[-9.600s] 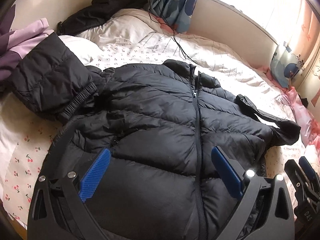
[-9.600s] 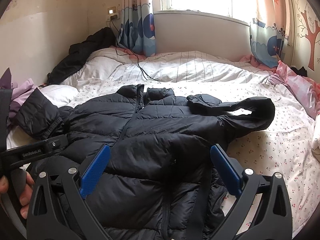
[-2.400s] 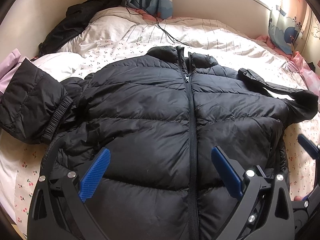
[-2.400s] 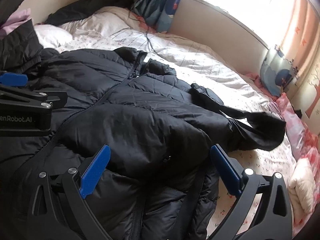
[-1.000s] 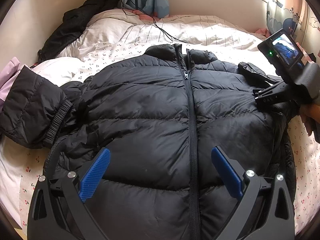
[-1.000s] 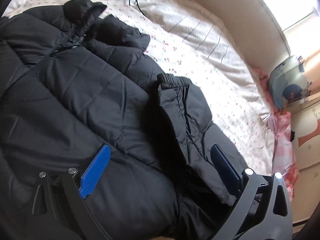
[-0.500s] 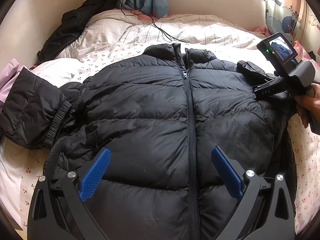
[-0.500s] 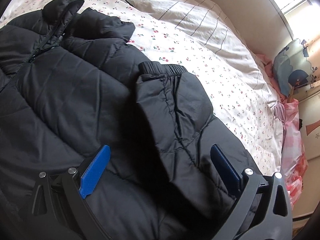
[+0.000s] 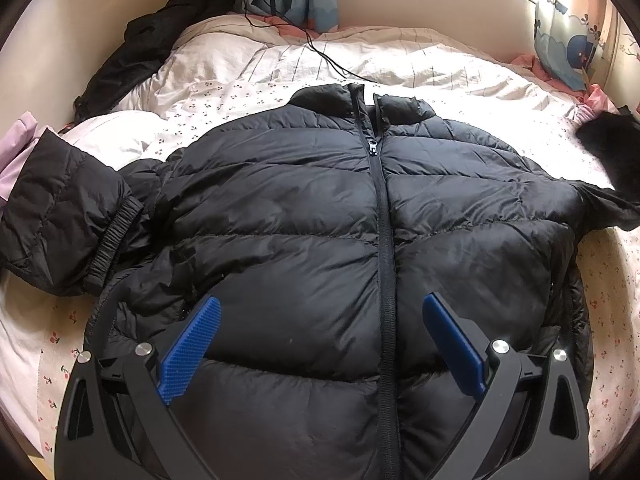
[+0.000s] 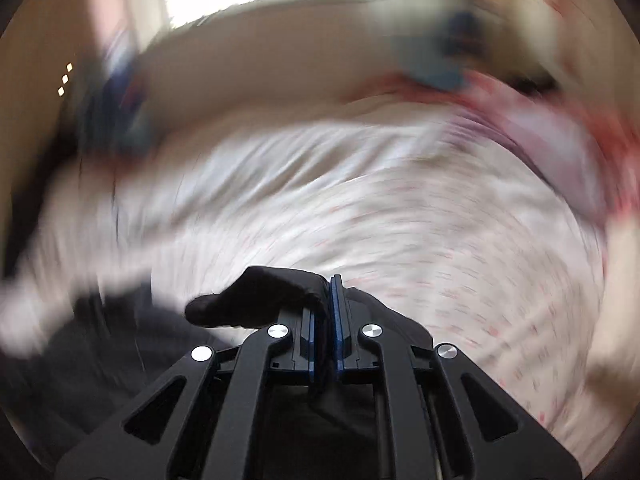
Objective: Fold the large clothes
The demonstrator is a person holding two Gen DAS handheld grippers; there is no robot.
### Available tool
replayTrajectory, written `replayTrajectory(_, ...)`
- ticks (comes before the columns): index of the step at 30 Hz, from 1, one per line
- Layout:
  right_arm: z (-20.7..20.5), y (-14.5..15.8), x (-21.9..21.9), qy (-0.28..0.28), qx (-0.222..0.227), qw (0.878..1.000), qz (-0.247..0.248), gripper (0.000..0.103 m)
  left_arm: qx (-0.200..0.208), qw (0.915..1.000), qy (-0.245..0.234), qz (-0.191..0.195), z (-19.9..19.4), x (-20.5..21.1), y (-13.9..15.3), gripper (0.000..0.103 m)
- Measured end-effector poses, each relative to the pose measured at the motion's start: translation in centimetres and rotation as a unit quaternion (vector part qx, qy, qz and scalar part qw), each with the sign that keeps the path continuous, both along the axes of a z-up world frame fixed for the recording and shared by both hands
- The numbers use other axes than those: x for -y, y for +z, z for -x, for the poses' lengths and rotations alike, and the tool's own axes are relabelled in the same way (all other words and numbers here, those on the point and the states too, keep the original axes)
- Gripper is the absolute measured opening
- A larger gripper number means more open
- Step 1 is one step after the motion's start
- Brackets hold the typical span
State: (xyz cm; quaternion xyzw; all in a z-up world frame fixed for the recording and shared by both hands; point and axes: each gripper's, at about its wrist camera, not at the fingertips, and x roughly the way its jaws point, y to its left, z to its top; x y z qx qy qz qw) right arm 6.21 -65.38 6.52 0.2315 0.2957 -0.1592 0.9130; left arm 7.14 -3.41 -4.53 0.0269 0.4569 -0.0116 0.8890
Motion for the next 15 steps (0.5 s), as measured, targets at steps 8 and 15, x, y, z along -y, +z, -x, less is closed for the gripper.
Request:
replayTrajectory(8, 14.3, -11.5, 12.7, -0.121, 0.035, 0.955, -0.267, 0.056, -0.003, 0.9999, 0.003, 0.011, -0.2, -0.2, 0.2, 0.097)
replayTrajectory(15, 16.3, -19.7, 14.2, -0.083, 0.134, 0.882, -0.445, 0.079, -0.002, 1.0000, 0.002, 0.003, 0.0, 0.1, 0.2, 0.097)
